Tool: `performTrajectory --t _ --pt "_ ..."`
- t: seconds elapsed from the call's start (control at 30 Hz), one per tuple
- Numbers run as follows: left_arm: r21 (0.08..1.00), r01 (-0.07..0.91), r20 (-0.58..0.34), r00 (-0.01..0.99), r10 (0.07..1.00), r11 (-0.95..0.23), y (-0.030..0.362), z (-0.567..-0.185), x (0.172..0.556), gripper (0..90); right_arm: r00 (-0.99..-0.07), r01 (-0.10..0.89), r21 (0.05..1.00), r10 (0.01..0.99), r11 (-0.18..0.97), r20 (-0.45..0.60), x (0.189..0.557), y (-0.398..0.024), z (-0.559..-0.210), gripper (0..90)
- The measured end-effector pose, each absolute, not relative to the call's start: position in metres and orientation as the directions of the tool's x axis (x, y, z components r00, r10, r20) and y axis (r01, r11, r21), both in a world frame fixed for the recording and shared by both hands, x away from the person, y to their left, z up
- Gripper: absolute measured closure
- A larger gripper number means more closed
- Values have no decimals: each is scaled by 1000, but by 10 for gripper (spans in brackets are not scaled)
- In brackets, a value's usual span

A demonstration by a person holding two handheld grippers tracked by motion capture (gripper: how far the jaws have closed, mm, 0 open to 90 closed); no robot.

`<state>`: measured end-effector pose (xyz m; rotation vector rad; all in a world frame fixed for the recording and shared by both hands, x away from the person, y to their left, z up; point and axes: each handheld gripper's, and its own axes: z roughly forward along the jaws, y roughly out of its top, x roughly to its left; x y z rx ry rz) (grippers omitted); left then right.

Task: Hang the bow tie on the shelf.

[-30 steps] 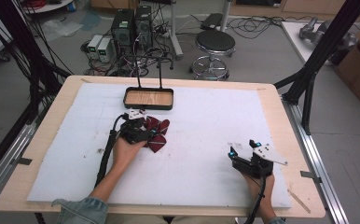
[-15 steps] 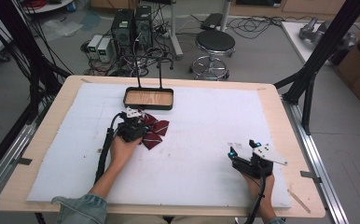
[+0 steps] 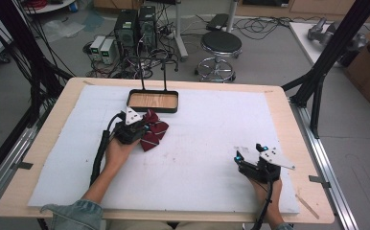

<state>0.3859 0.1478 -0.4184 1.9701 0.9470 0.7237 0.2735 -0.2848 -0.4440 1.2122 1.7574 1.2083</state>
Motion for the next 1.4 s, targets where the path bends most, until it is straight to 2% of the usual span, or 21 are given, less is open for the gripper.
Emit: performTrajectory --t 0.13,0.33,0.93,1.13,1.4 --pt "881 291 143 588 796 -374 155 -397 387 761 -339 312 940 940 141 -28 274 -285 -444 196" --pt "904 265 114 607 786 -336 163 -368 398 761 -339 315 939 940 140 -27 274 -285 -444 196" --pt "943 163 124 636 762 -290 161 -295 436 761 -347 315 937 937 150 -33 274 -284 -444 196" --pt "953 171 83 649 756 -252 163 -279 452 761 -349 315 937 937 150 -33 274 -284 -444 196" --pt "955 203 46 618 785 -216 169 -269 468 761 -354 313 938 935 151 -33 274 -284 -444 196"
